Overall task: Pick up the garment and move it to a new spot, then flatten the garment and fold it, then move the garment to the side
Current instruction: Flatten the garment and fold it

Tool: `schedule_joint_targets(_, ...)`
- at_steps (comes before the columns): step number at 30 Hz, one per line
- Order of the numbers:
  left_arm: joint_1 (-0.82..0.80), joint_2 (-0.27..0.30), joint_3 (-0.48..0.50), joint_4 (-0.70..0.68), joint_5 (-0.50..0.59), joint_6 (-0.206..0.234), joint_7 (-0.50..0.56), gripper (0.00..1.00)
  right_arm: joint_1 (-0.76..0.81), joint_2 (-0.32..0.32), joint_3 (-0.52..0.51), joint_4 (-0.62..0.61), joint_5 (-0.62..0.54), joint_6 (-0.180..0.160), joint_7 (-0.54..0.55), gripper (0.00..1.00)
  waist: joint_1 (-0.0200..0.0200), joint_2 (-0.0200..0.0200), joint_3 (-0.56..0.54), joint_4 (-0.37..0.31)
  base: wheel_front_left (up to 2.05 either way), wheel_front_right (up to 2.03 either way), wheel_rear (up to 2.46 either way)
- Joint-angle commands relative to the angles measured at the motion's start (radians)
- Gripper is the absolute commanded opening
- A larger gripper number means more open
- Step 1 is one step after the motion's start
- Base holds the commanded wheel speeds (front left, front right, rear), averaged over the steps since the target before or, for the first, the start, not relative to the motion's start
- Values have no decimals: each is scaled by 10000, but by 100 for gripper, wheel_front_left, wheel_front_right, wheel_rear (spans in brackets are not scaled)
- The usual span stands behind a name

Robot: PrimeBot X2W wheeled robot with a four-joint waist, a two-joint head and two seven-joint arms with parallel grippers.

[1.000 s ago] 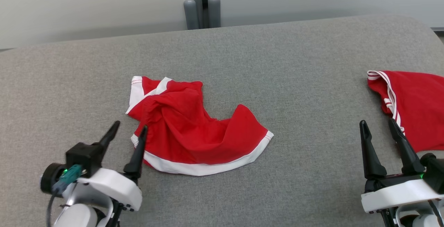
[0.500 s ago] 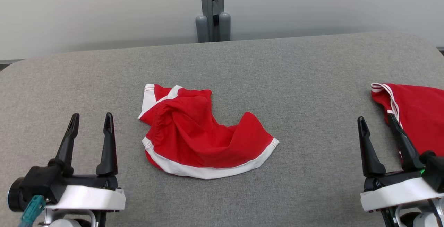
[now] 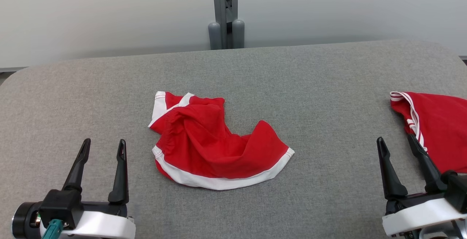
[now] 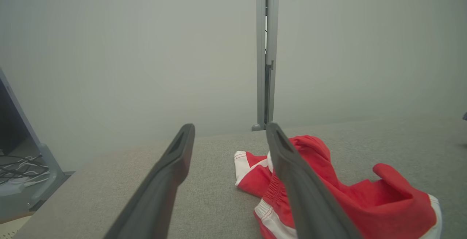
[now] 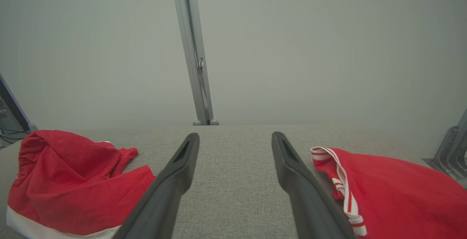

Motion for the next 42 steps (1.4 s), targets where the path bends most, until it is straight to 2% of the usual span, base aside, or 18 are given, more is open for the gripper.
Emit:
schedule_joint_targets(1,42,46,-5,-68,-32,29,8,100,124,13,-27,-93,-44,2,46,100,0,0,2,-8,0,0,0)
schedule_joint_targets(15,-111,71,-152,-189,-100,81,265,100,-31,54,0,-76,15,2,-1,100,0,0,77,20,0,0,0)
schedule_joint_targets(18,-300,157,-293,-206,-69,-116,425,100,-93,59,8,-86,18,2,-5,100,0,0,154,24,0,0,0)
schedule_joint_targets(20,-488,192,-499,-94,-234,-419,763,100,-163,58,38,-88,17,2,-2,100,0,0,238,7,0,0,0)
schedule_joint_targets(25,-1276,616,-1082,609,-811,-1634,2158,100,-318,-29,208,-19,79,2,-24,100,0,0,571,-185,0,0,0)
schedule_joint_targets(26,-1276,616,-1082,609,-811,-1634,2158,100,-318,-29,208,-19,79,2,-24,100,0,0,571,-185,0,0,0)
schedule_joint_targets(27,-1589,837,-1260,1019,-978,-2109,2616,100,-457,-48,290,32,114,2,-59,100,0,0,728,-324,0,0,0)
schedule_joint_targets(33,-2458,1317,-1680,2288,-1226,-3308,3359,100,-703,-72,365,218,203,2,-179,100,0,0,1278,-748,0,0,0)
schedule_joint_targets(37,-3086,1583,-1968,3043,-1160,-3764,3463,100,-844,-84,344,300,219,2,-294,100,0,0,1610,-928,0,0,0)
schedule_joint_targets(42,-3682,1848,-2460,3710,-1248,-4027,3577,100,-1001,-106,381,488,296,2,-424,100,0,0,1817,-1069,0,0,0)
